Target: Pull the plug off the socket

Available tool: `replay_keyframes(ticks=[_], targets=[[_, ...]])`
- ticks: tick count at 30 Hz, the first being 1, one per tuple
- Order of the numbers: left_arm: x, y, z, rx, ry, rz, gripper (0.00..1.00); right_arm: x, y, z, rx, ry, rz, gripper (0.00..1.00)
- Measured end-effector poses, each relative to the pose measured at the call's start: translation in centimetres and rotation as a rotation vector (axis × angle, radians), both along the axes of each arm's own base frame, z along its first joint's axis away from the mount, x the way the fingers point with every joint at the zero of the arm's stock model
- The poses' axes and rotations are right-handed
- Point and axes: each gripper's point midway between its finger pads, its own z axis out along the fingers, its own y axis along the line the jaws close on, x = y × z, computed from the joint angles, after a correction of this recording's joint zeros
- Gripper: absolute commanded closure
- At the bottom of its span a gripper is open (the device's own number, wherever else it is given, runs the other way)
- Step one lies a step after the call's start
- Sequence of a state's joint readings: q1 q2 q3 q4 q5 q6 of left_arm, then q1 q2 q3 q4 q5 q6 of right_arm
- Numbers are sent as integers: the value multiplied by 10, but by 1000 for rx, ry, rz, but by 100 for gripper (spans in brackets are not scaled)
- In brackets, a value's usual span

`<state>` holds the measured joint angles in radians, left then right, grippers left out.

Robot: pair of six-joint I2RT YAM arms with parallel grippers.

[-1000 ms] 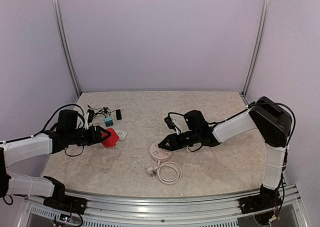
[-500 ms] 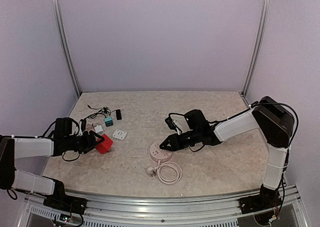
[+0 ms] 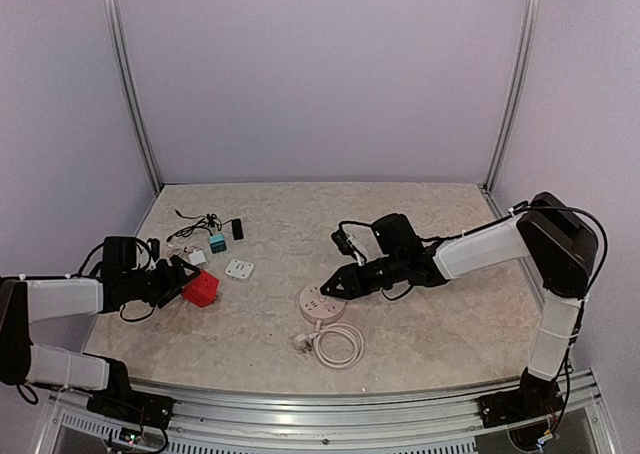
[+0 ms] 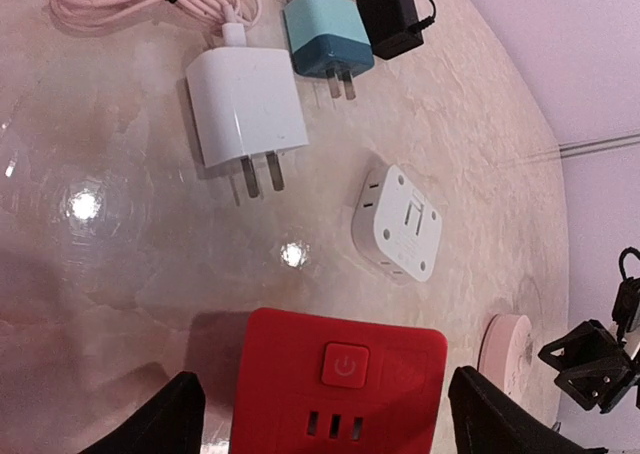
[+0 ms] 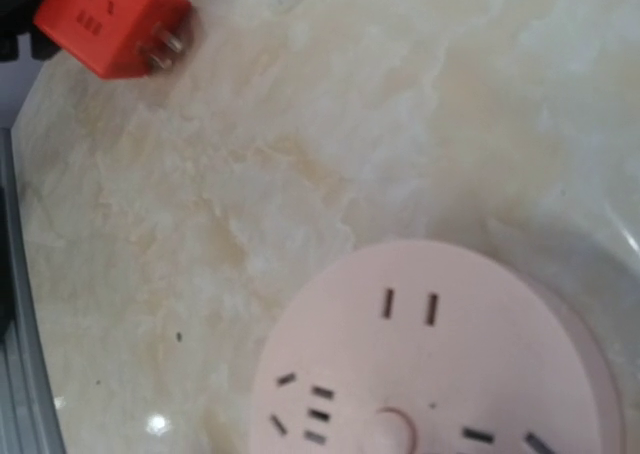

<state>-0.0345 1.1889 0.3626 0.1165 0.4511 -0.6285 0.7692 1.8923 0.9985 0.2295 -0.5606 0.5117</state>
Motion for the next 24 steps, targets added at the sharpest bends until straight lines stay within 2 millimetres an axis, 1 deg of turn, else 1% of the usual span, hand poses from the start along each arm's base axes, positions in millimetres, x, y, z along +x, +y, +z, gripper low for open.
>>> replay_keyframes(ticks=[4, 8, 11, 13, 14, 16, 18, 19, 21, 24], targets=[[-2, 7, 3, 4, 1, 42, 13, 1, 0, 9, 12, -16, 1, 61], [-3, 14, 7, 11, -7, 77, 12, 1, 0, 10, 13, -21, 3, 61], [-2, 24, 12, 17, -19, 112, 17, 0, -1, 9, 7, -23, 6, 61], [-3, 27, 15, 23, -28, 117, 21, 0, -2, 9, 2, -24, 9, 61], [-4, 25, 15, 30, -27, 107, 23, -1, -2, 9, 0, -25, 10, 61], [-7, 13, 16, 60, -21, 64, 32, -1, -3, 11, 1, -27, 11, 61], [-8, 1, 23, 90, -24, 18, 42, -1, -3, 13, 3, -31, 12, 62], [-8, -3, 26, 94, -28, 3, 45, -1, -3, 13, 3, -31, 13, 62], [-7, -8, 32, 104, -39, -17, 49, -1, -3, 13, 3, -30, 13, 62], [-10, -13, 31, 119, -27, -36, 52, -1, -3, 13, 4, -30, 14, 62]])
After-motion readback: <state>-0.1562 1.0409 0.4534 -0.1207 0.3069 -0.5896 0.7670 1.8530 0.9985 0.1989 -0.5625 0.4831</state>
